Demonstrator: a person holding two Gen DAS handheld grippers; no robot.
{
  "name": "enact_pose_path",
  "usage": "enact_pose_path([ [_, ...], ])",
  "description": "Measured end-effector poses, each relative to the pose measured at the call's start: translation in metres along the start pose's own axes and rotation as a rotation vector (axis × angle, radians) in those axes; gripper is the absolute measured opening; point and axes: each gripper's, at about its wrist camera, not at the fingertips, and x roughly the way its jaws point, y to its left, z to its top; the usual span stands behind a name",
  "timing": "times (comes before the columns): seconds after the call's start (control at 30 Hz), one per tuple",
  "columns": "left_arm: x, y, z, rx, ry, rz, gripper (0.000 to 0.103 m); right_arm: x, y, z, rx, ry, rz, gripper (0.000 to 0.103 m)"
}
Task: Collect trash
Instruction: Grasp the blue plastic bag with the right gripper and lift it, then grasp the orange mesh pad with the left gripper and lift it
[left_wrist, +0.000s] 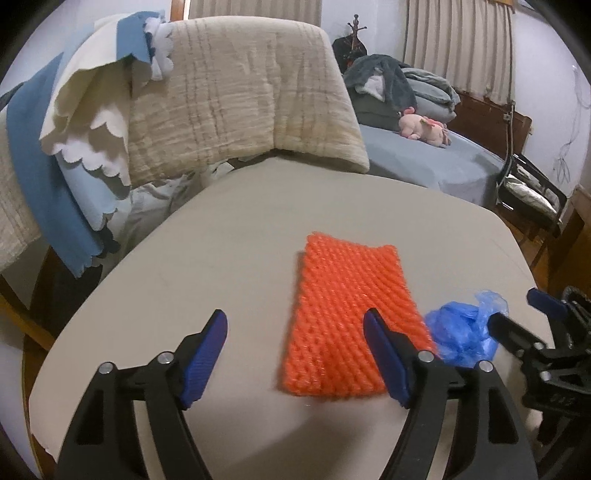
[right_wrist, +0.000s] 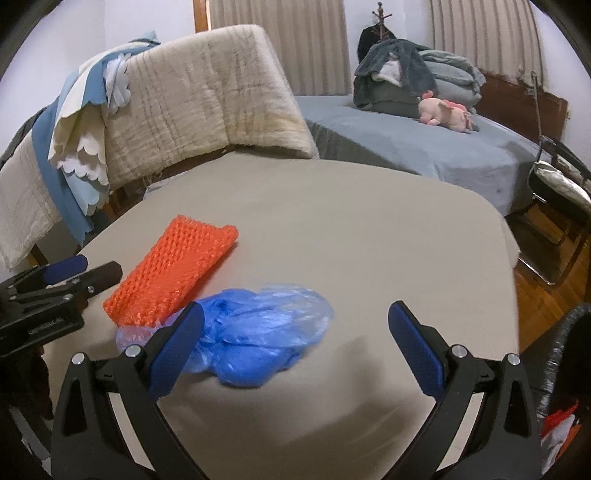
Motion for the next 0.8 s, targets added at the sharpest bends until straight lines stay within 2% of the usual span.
enact_pose_path([
  [0.17, 0.001, 0.006, -0.002, -0.01, 0.006, -0.008, 0.074, 0.018, 0.009, 0.0, -0.016, 0.06, 0.025, 0.097],
  [0.23, 0.003, 0.006, -0.002, -0.011, 0.009, -0.016, 0.074, 0.022, 0.013, 0.0, -0.039, 0.077, 0.045, 0.093],
  [0.3, 0.005, 0.004, -0.002, -0.009, 0.015, -0.024, 0.074, 0.022, 0.017, 0.0, -0.054, 0.083, 0.079, 0.062],
  [0.37, 0.007, 0.002, -0.003, -0.011, 0.021, -0.033, 0.074, 0.022, 0.018, 0.0, -0.056, 0.094, 0.126, 0.053],
  [0.53, 0.016, -0.007, -0.004, -0.003, 0.048, -0.058, 0.075, 0.008, 0.018, 0.0, -0.095, 0.063, 0.107, 0.029],
  [0.8, 0.034, -0.021, -0.005, 0.027, 0.091, -0.061, 0.076, -0.002, -0.017, 0.004, -0.057, 0.038, 0.029, 0.029],
])
